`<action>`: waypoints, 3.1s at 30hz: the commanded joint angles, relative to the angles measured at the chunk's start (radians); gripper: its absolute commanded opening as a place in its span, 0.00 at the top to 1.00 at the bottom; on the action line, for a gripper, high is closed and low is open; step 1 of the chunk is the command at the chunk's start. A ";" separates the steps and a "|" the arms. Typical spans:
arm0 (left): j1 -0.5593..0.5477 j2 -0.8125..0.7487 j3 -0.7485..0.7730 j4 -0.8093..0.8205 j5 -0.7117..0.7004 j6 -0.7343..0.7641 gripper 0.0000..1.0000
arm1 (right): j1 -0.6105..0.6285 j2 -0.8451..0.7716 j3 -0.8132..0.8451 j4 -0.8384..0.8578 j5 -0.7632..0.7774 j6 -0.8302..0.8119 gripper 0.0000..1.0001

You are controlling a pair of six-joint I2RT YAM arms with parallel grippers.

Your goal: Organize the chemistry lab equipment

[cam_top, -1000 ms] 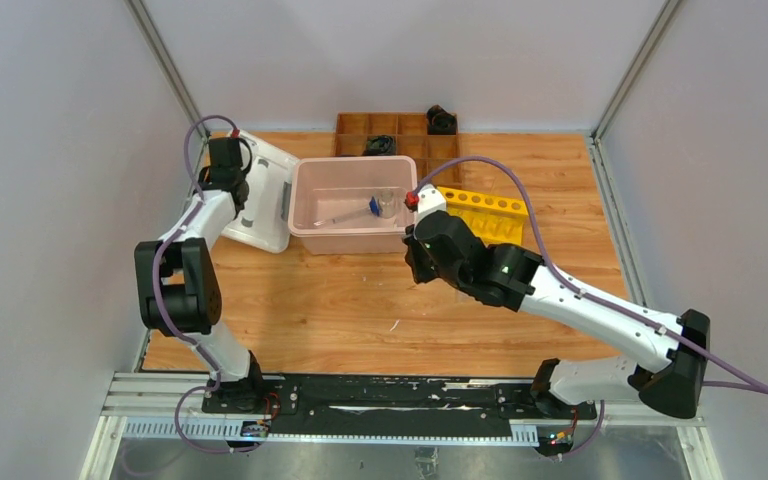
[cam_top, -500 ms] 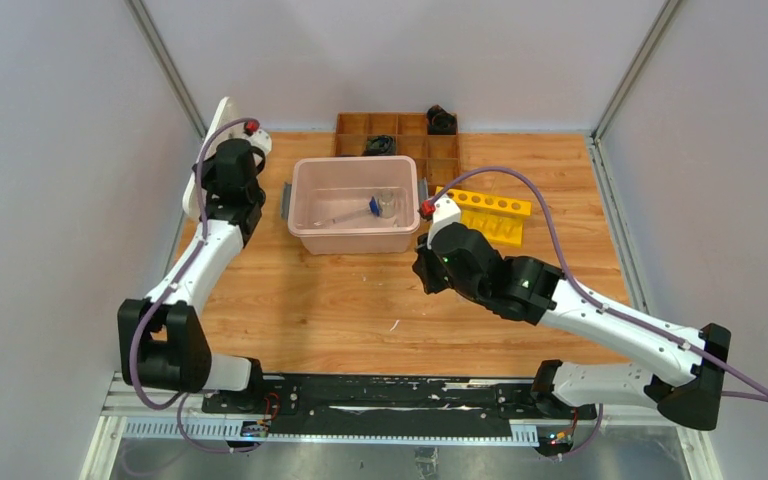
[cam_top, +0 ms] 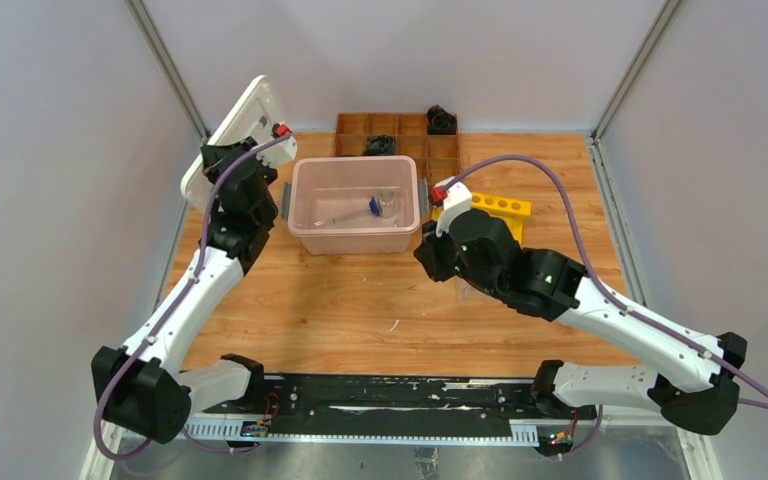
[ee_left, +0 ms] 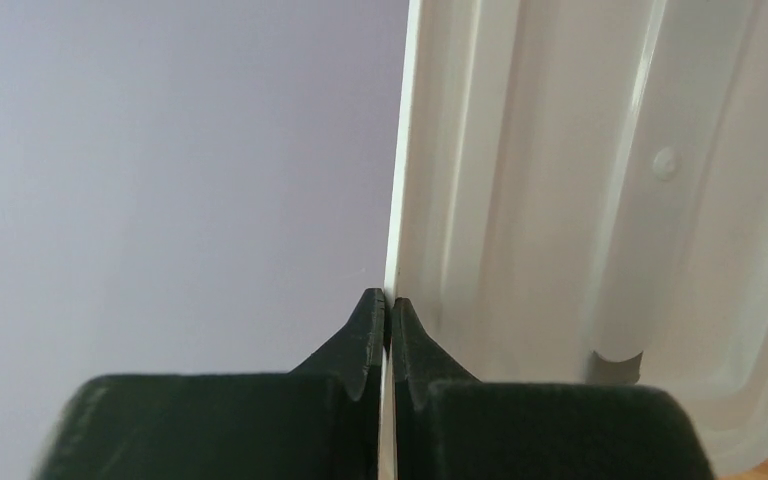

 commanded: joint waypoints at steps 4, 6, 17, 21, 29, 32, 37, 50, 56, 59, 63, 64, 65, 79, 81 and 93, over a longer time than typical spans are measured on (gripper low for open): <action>-0.155 -0.197 -0.088 0.057 0.098 0.247 1.00 | -0.081 -0.014 0.142 -0.037 -0.066 -0.097 0.63; -0.206 -0.265 -0.138 0.058 0.177 0.313 1.00 | -0.107 -0.002 0.162 -0.036 -0.121 -0.110 0.54; -0.242 -0.510 -0.290 0.058 0.753 0.546 1.00 | -0.218 0.037 0.215 0.026 -0.389 -0.436 0.33; -0.242 -0.527 -0.299 0.060 0.871 0.610 1.00 | -0.219 -0.003 0.112 0.154 -0.401 -0.589 0.25; -0.241 -0.568 -0.333 0.059 1.038 0.719 1.00 | -0.219 -0.075 -0.060 0.375 -0.459 -0.859 0.20; -0.242 -0.568 -0.340 0.060 1.065 0.747 1.00 | -0.218 -0.073 -0.084 0.413 -0.488 -0.921 0.21; -0.242 -0.568 -0.351 0.060 1.096 0.775 1.00 | -0.217 -0.041 -0.087 0.453 -0.467 -0.986 0.24; -0.242 -0.544 -0.332 0.061 1.105 0.787 1.00 | -0.201 0.098 0.036 0.383 -0.524 -1.115 0.35; -0.242 -0.531 -0.311 0.076 1.089 0.762 1.00 | -0.147 0.170 0.086 0.362 -0.428 -1.206 0.63; -0.241 -0.520 -0.308 0.093 1.084 0.758 1.00 | -0.116 0.193 0.101 0.359 -0.347 -1.271 0.82; -0.241 -0.515 -0.308 0.094 1.081 0.756 0.95 | -0.098 0.201 0.102 0.396 -0.234 -1.323 1.00; -0.241 -0.515 -0.307 0.093 1.079 0.753 0.85 | -0.098 0.197 0.099 0.412 -0.214 -1.328 1.00; -0.242 -0.515 -0.306 0.094 1.076 0.743 0.69 | -0.099 0.192 0.094 0.426 -0.197 -1.339 1.00; -0.241 -0.466 -0.059 -0.437 0.840 0.173 0.00 | -0.125 0.231 0.002 0.673 0.171 -1.624 1.00; -0.241 -0.436 0.033 -0.557 0.812 0.005 0.00 | -0.123 0.245 -0.028 0.723 0.189 -1.646 1.00; -0.179 -0.313 0.178 -0.900 0.771 -0.652 0.00 | -0.032 0.407 -0.139 1.009 0.279 -1.763 1.00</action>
